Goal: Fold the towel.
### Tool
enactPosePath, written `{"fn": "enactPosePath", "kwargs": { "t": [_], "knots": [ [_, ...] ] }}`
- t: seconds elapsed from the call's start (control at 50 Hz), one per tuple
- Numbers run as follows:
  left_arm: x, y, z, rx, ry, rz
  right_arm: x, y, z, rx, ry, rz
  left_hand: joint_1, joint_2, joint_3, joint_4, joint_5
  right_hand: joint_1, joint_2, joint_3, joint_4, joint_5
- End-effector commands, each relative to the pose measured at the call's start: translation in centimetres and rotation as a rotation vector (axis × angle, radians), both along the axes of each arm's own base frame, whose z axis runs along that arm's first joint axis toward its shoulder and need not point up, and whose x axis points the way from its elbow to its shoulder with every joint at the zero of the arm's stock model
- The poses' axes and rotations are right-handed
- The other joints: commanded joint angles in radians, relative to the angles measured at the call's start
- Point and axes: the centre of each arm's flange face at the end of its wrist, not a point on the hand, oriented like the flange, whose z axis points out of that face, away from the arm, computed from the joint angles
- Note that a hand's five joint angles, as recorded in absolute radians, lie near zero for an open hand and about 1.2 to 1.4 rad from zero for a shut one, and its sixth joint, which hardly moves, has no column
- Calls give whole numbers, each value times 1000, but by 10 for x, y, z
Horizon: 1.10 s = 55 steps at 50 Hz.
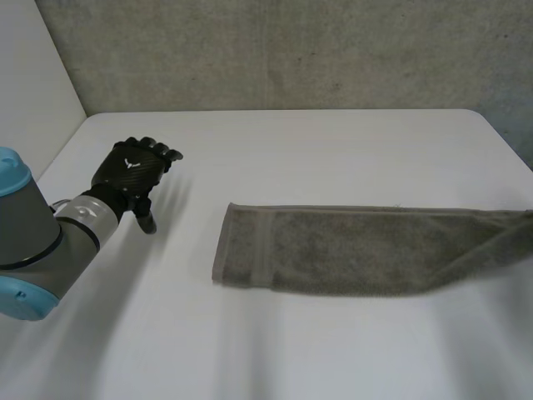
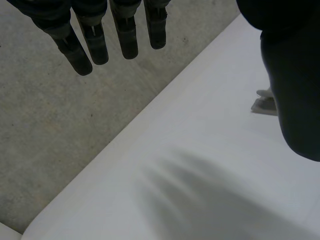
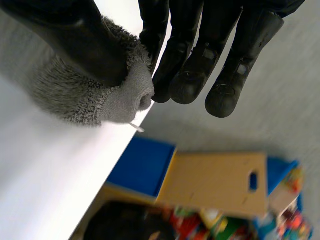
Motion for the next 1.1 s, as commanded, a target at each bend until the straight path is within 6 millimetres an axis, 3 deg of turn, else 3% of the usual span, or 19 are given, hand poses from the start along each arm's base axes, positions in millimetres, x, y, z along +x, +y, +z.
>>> {"fn": "enactPosePath", "kwargs": {
  "t": [0.02, 0.08, 0.12, 0.14, 0.18, 0.24, 0.34, 0.42, 0.48, 0.5, 0.52, 0.54, 0.56, 0.6, 0.7, 0.8, 0.94, 0.98, 1.1],
  "knots": [
    [-3, 0, 8, -18, 22, -3, 141, 41, 52, -211, -212, 357, -80, -66, -59, -75, -209, 66, 59, 49, 54, 53],
    [-3, 0, 9, -14, 34, -1, 170, 57, 54, -236, -249, 443, -80, -66, -59, -75, -209, 66, 59, 49, 54, 53],
    [-5, 1, 9, -4, 54, -3, 224, 94, 51, -257, -305, 636, -80, -66, -59, -75, -209, 66, 59, 49, 54, 53],
    [-5, 1, 9, -4, 55, -3, 224, 94, 51, -257, -305, 637, -80, -66, -59, -75, -209, 66, 59, 49, 54, 53],
    [-5, 2, 10, 0, 64, -3, 266, 129, 29, -216, -327, 810, -80, -66, -59, -75, -209, 66, 59, 49, 54, 53],
    [-6, 2, 9, 2, 65, -4, 279, 140, 16, -188, -332, 866, -80, -66, -59, -75, -209, 66, 59, 49, 54, 53],
    [-8, 4, 10, 2, 67, -12, 304, 161, -36, -54, -309, 944, -80, -66, -59, -75, -209, 66, 59, 49, 54, 53],
    [-10, 5, 9, 3, 66, -17, 307, 165, -47, -22, -304, 952, -80, -66, -59, -75, -209, 66, 59, 49, 54, 53],
    [-11, 6, 8, 5, 66, -21, 306, 169, -49, 5, -321, 959, -77, -63, -56, -72, -206, -11, -18, -29, -24, -24],
    [-13, 7, 9, 4, 66, -27, 304, 168, -50, 19, -346, 957, -77, -63, -56, -72, -206, -340, -347, -358, -353, -353],
    [-13, 7, 9, 4, 66, -27, 304, 168, -50, 19, -346, 957, -77, -63, -56, -72, -206, -344, -351, -361, -356, -357],
    [-17, 9, 9, 1, 67, -38, 302, 167, -46, 29, -389, 952, -77, -63, -56, -72, -206, -777, -784, -794, -790, -790],
    [-17, 10, 9, 1, 67, -38, 302, 167, -46, 29, -389, 952, -77, -63, -56, -72, -206, -781, -788, -799, -794, -794],
    [-24, 14, 12, -7, 70, -61, 296, 169, -16, 16, -508, 940, -77, -63, -56, -72, -206, -1092, -1098, -1109, -1104, -1104],
    [-41, 25, 17, -22, 79, -114, 270, 162, 15, 32, -669, 849, -77, -63, -56, -72, -206, -1155, -1162, -1173, -1168, -1168],
    [-62, 39, 24, -30, 109, -166, 235, 151, 23, 64, -728, 735, -74, -60, -53, -69, -203, -1155, -1162, -1173, -1168, -1168],
    [-88, 58, 31, -15, 172, -211, 184, 130, 9, 82, -716, 548, -74, -60, -53, -69, -203, -1155, -1162, -1173, -1168, -1168],
    [-98, 65, 20, 11, 166, -237, 164, 124, -2, 102, -709, 468, -74, -60, -53, -69, -203, -1155, -1162, -1173, -1168, -1168],
    [-113, 72, 6, 33, 151, -244, 143, 124, -23, 157, -697, 378, -74, -60, -53, -69, -203, -1086, -1093, -1104, -1099, -1099]
  ]
}}
